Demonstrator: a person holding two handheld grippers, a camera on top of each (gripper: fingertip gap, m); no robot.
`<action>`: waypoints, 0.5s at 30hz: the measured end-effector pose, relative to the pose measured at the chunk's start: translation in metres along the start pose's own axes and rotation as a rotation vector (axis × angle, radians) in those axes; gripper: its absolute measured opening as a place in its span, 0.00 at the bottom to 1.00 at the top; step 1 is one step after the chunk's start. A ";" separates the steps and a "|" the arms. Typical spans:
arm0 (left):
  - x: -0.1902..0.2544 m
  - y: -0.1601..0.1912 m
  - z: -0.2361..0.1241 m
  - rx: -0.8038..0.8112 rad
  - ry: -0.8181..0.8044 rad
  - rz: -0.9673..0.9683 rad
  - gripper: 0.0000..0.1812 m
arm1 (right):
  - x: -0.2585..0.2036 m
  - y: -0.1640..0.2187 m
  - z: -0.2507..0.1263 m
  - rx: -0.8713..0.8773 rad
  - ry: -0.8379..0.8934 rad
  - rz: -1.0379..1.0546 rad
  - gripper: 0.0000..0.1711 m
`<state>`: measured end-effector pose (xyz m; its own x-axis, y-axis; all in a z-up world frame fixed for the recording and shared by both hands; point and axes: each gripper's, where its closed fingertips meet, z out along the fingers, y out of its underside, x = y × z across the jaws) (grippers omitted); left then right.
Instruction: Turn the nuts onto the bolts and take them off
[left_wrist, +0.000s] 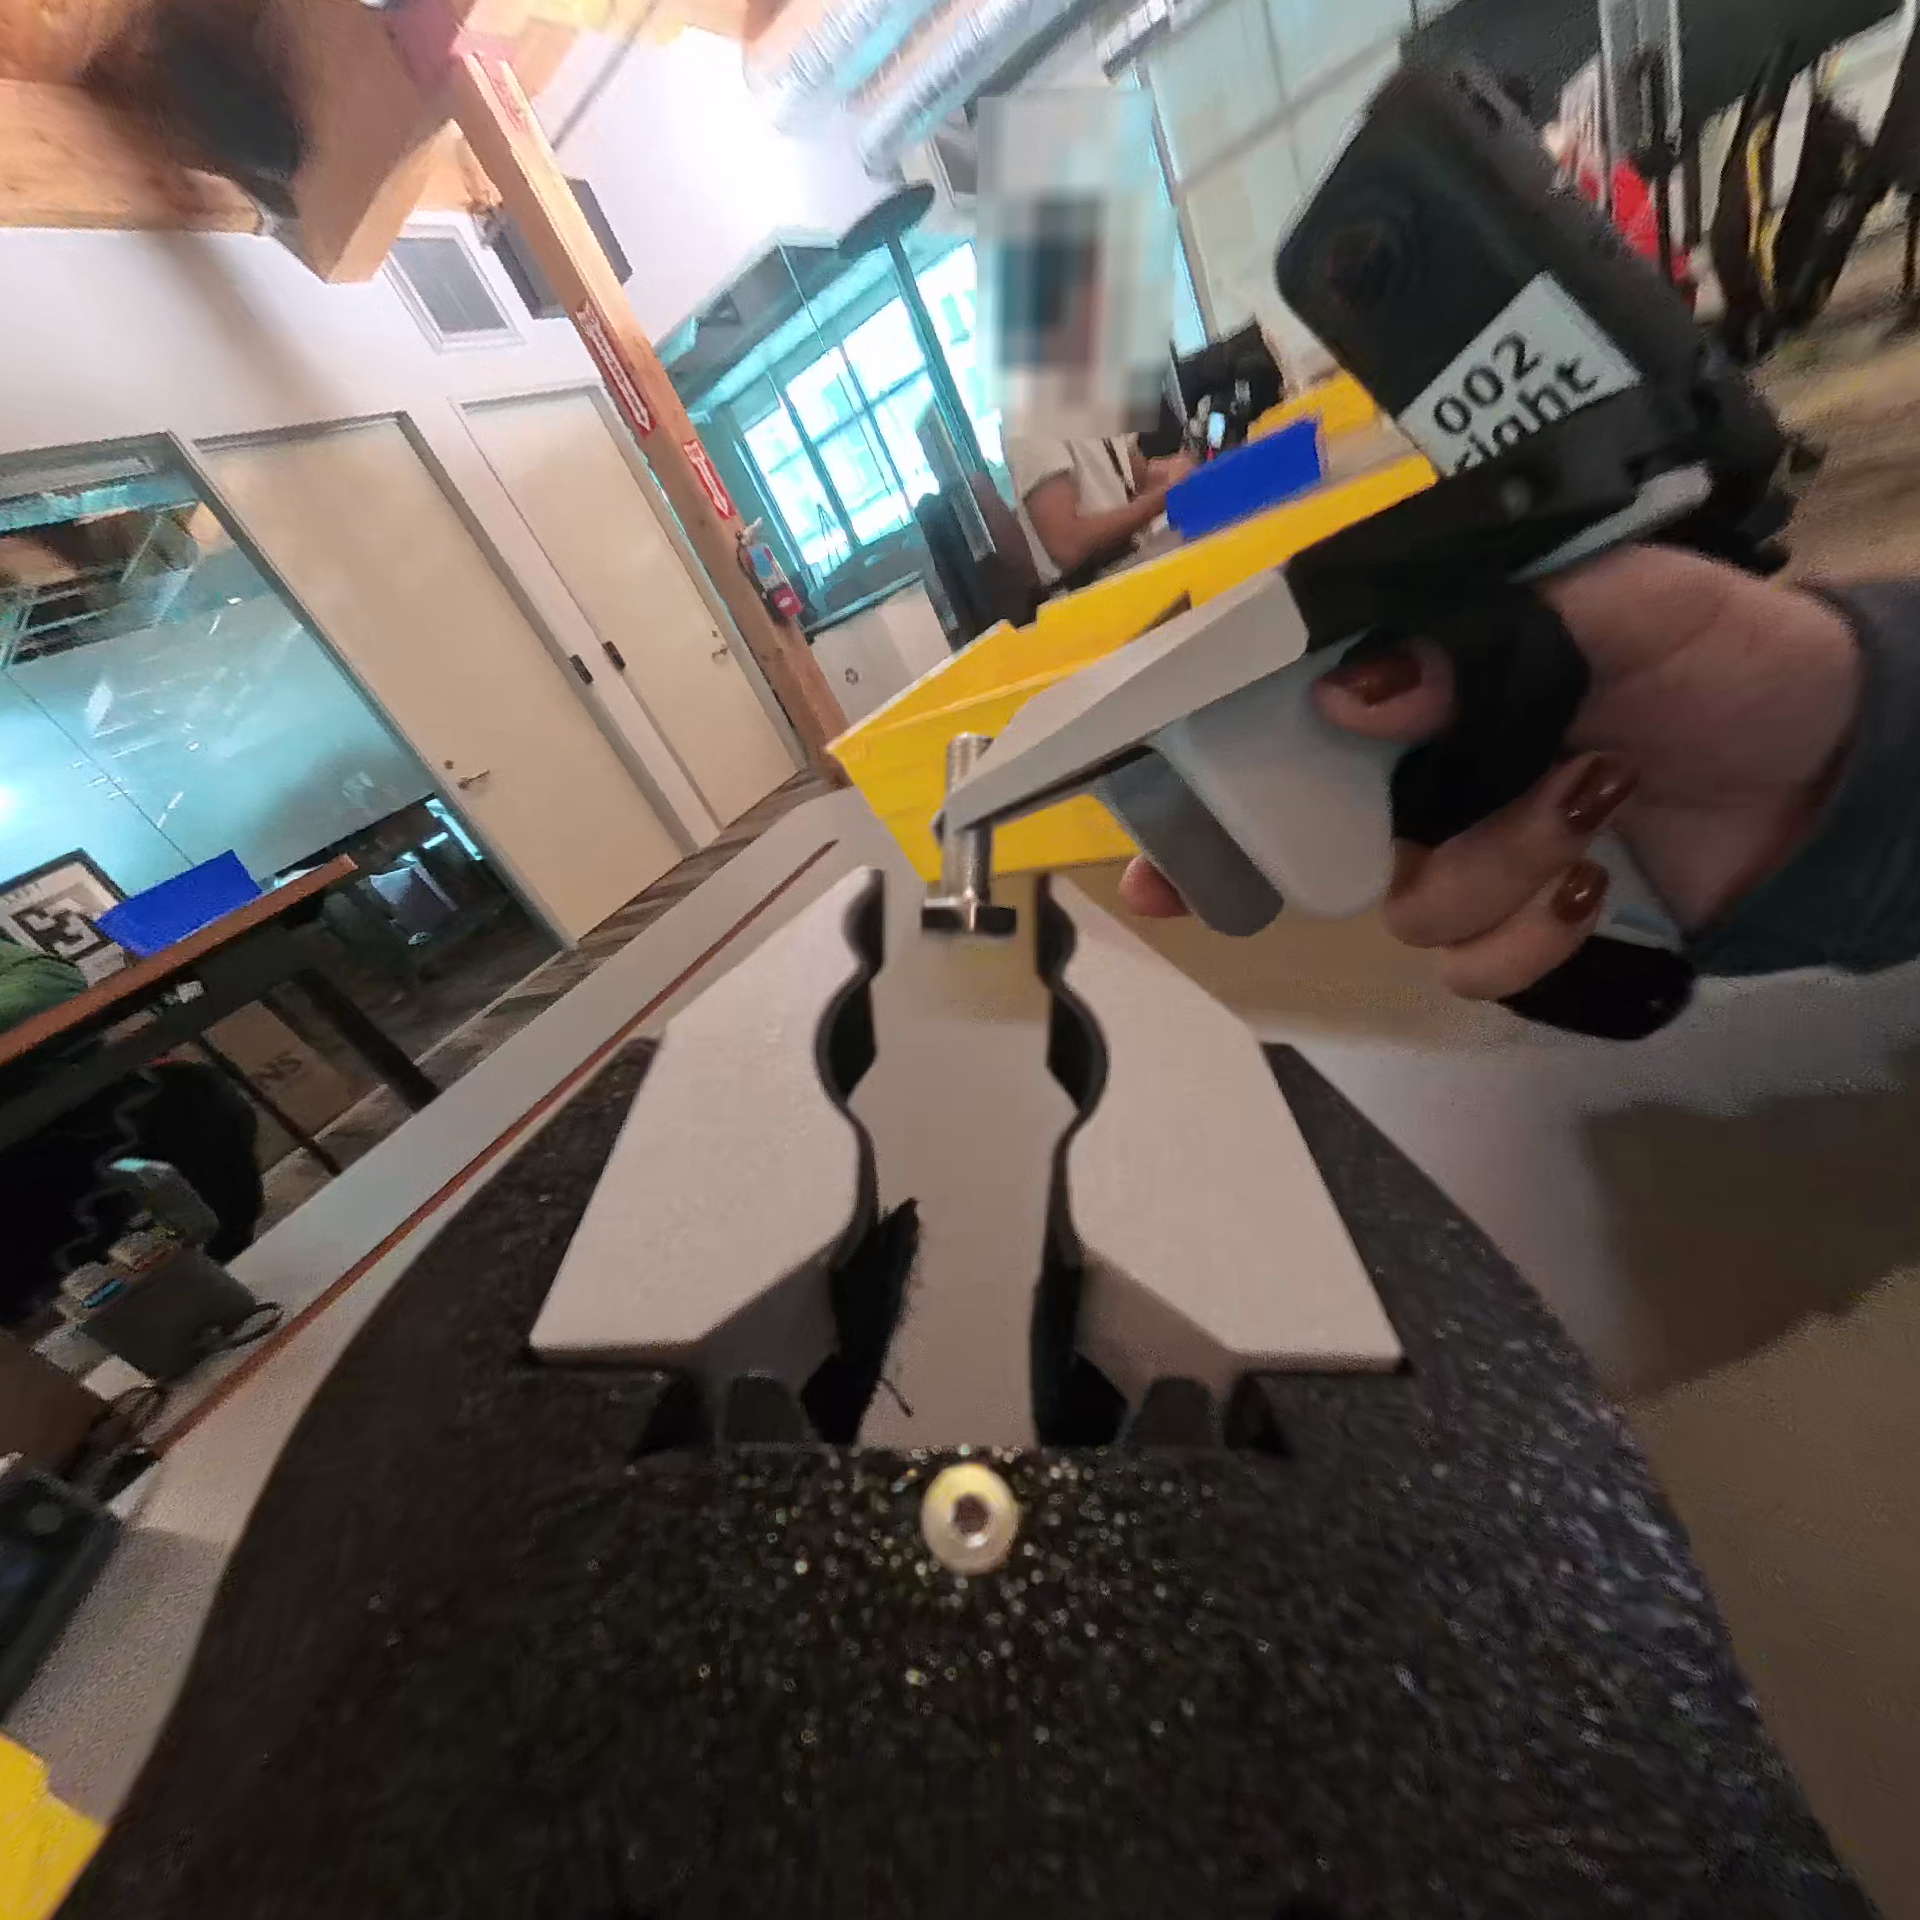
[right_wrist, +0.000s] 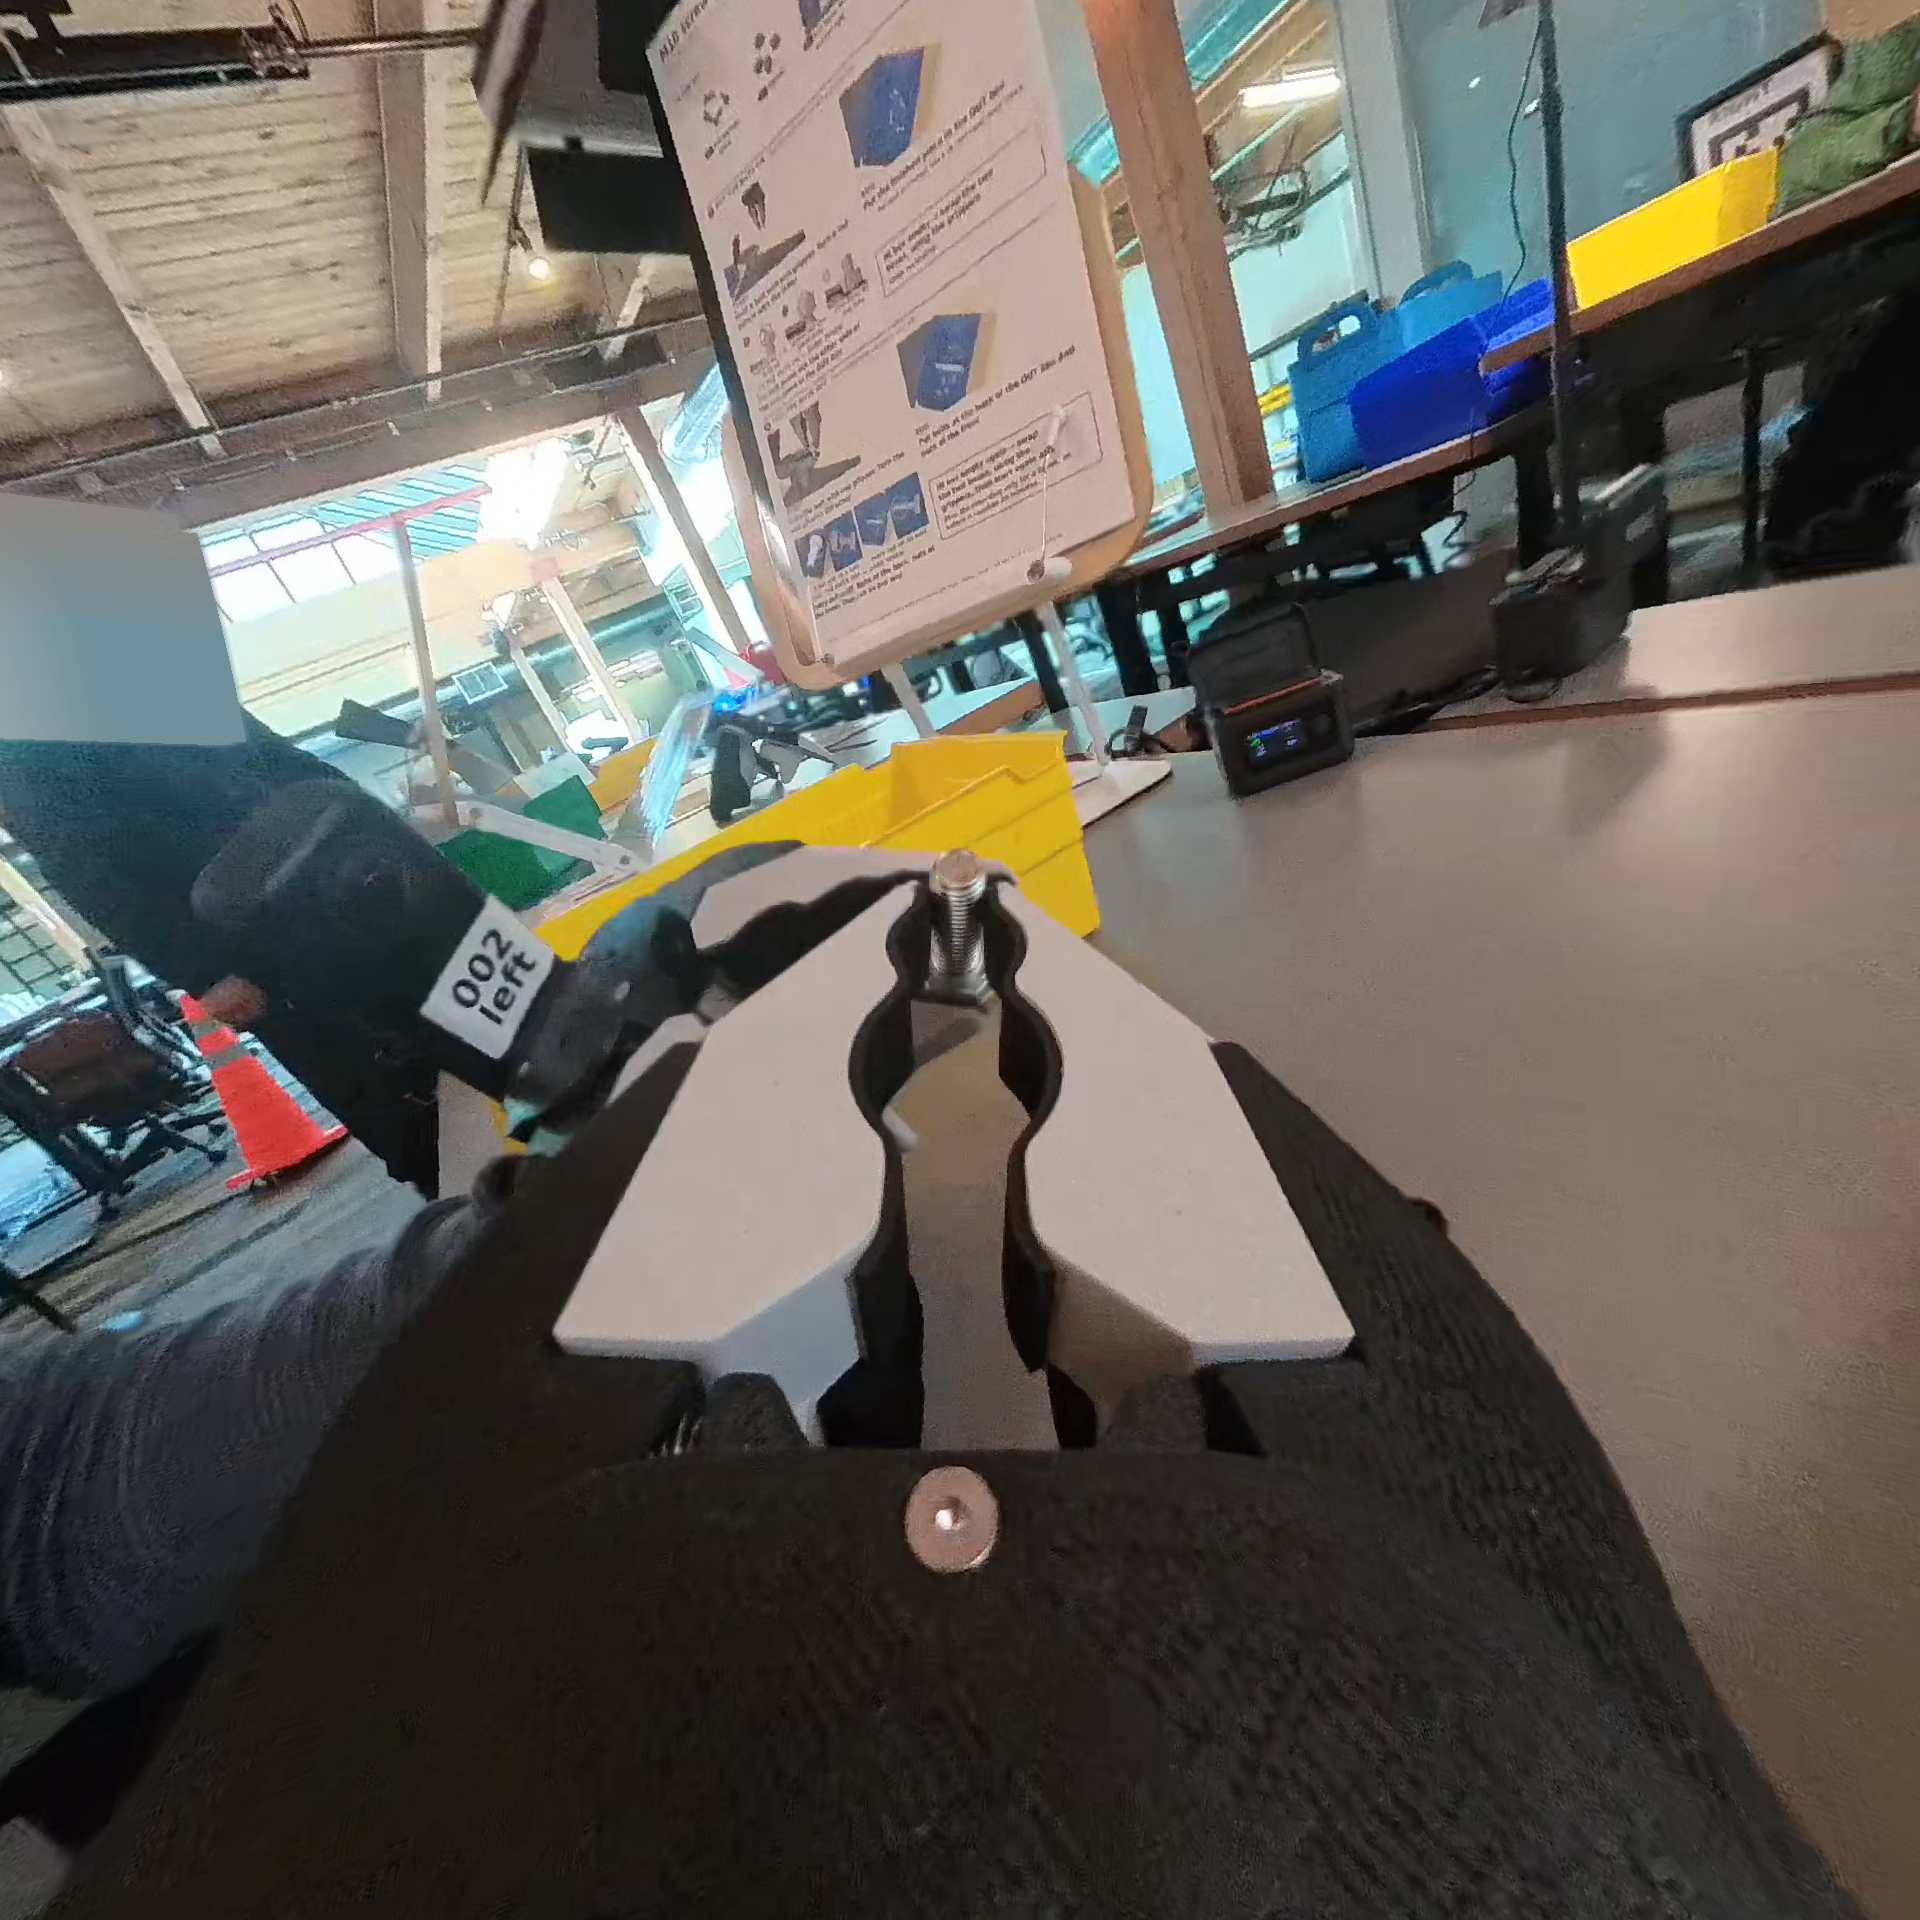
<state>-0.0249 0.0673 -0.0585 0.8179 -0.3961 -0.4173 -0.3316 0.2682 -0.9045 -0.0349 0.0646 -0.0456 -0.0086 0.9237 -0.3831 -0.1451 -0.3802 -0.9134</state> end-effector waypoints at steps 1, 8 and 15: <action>-0.003 -0.004 -0.001 0.021 -0.013 -0.024 0.18 | 0.006 -0.010 -0.004 0.013 0.024 -0.035 0.05; -0.018 0.008 -0.003 -0.043 -0.096 -0.019 0.19 | 0.146 -0.133 -0.090 -0.122 0.681 -0.401 0.05; -0.011 0.020 0.002 -0.117 -0.080 0.066 0.14 | 0.264 -0.109 -0.137 -0.600 0.869 -0.233 0.05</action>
<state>-0.0395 0.0783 -0.0719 0.8259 -0.3084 -0.4720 -0.4345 0.1853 -0.8814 0.1144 0.3433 -0.0660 0.6953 0.7164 0.0578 0.4576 -0.3792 -0.8042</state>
